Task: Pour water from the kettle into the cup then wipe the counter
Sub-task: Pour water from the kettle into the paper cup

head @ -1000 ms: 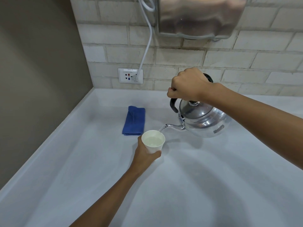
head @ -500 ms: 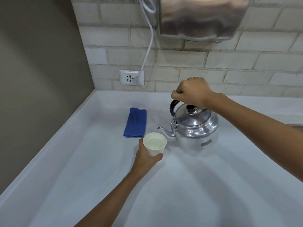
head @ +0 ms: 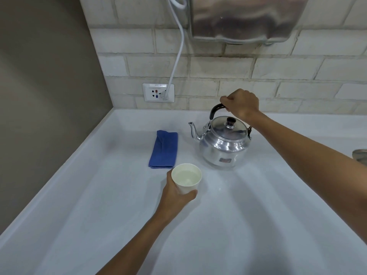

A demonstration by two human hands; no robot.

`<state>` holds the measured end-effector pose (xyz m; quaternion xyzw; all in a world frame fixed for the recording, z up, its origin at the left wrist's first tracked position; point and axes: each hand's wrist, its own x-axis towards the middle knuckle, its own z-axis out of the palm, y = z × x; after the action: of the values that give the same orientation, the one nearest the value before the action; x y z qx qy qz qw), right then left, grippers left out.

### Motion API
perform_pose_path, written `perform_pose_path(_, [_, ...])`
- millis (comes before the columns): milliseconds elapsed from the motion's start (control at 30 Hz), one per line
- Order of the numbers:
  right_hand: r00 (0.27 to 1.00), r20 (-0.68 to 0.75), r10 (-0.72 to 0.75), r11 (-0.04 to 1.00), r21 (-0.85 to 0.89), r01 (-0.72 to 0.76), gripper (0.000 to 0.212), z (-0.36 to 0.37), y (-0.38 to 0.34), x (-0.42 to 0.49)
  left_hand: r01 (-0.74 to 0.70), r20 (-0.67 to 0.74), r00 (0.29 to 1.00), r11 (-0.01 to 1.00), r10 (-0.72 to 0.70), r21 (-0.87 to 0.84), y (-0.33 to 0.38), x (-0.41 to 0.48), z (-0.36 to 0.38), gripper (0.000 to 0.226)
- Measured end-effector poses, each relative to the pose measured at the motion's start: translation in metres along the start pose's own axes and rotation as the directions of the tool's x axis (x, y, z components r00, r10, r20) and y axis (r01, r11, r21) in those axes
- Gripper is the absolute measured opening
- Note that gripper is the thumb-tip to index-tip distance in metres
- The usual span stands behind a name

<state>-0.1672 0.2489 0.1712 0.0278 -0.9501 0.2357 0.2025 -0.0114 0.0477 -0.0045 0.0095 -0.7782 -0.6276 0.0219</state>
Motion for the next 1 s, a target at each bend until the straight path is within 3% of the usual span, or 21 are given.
perform_pose_path(367, [0.997, 0.022, 0.077, 0.997, 0.007, -0.077, 0.034, 0.030, 0.016, 0.016, 0.004, -0.005, 1.000, 1.000, -0.004, 0.018, 0.002, -0.001, 0.001, 0.077])
perform_pose_path(567, [0.997, 0.036, 0.065, 0.997, -0.032, -0.064, 0.042, 0.040, 0.016, 0.019, 0.014, -0.001, 1.000, 1.000, -0.014, 0.024, 0.002, -0.002, 0.000, 0.079])
perform_pose_path(867, [0.997, 0.066, 0.045, 0.997, -0.061, -0.041, 0.037, 0.045, 0.013, 0.020, 0.019, 0.004, 1.000, 1.000, -0.019, 0.021, 0.001, 0.000, 0.000, 0.079])
perform_pose_path(1000, [0.996, 0.090, 0.027, 0.989, -0.147, -0.014, 0.054, 0.043, 0.009, 0.011, 0.018, 0.015, 1.000, 0.999, -0.019, 0.032, 0.001, 0.000, -0.001, 0.082])
